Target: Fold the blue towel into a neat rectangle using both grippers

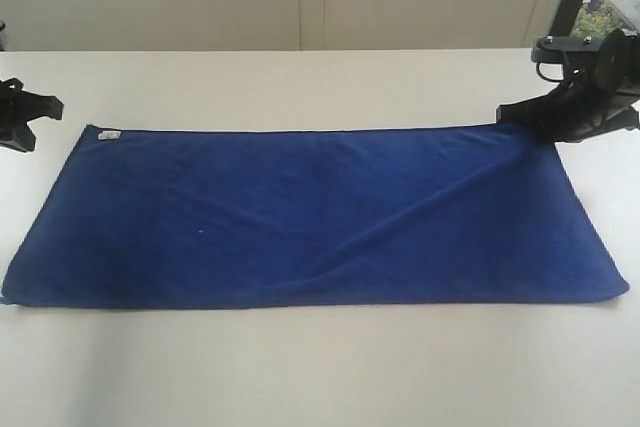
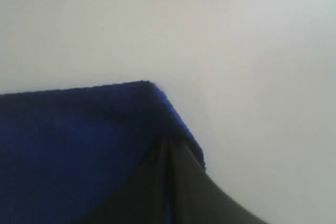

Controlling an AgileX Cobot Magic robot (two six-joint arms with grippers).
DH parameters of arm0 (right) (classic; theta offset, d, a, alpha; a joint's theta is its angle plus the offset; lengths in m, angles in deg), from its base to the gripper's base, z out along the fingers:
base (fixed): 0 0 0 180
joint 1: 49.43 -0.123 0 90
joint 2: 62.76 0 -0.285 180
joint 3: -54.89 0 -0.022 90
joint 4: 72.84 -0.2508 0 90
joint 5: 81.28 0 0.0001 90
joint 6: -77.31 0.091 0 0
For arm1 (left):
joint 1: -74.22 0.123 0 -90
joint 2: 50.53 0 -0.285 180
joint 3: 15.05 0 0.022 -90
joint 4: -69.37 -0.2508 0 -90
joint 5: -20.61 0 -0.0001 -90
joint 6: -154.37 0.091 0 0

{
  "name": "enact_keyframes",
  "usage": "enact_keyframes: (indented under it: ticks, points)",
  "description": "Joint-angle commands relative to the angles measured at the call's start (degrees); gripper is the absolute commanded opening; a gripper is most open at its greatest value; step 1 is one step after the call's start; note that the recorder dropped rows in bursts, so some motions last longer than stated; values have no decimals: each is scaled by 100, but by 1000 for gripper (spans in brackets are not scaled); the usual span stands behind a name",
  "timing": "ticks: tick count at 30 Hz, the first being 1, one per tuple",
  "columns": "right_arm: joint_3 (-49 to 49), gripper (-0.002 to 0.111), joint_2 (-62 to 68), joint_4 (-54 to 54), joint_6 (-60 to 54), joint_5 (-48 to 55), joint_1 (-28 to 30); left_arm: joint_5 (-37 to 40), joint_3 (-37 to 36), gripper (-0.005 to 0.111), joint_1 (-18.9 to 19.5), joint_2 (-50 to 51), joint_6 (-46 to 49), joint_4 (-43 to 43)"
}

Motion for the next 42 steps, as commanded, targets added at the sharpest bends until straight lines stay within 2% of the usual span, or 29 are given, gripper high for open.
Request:
enact_keyframes:
  ticks: [1,6,13,16,19,24,31,36,42]
  points:
    - [-12,0,-569,31,23,487,70,659,35,0,17,-234,-12,17]
    - [-12,0,-1093,31,23,1534,70,1756,43,0,17,-407,-12,2]
    - [-56,0,-1533,3,23,3045,57,2356,5,0,17,-912,-12,-225]
    - [-345,0,-1665,-282,-154,3369,57,2427,-172,0,17,-1217,-12,-225]
    - [-918,0,-1806,-643,-332,3369,28,2271,-530,0,17,-1665,-12,-225]
    - [-1786,0,-2041,-653,-331,2943,-219,2161,-1042,0,17,-2200,75,-225]
    - [-2760,0,-2082,-581,-278,2212,-238,2055,-1770,0,17,-3227,75,-186]
    - [-2978,0,-2082,-500,-181,2093,-238,2034,-1983,0,17,-3625,75,-186]
    - [-2978,0,-2082,378,544,2386,-238,2009,-1983,0,17,-3625,99,-186]
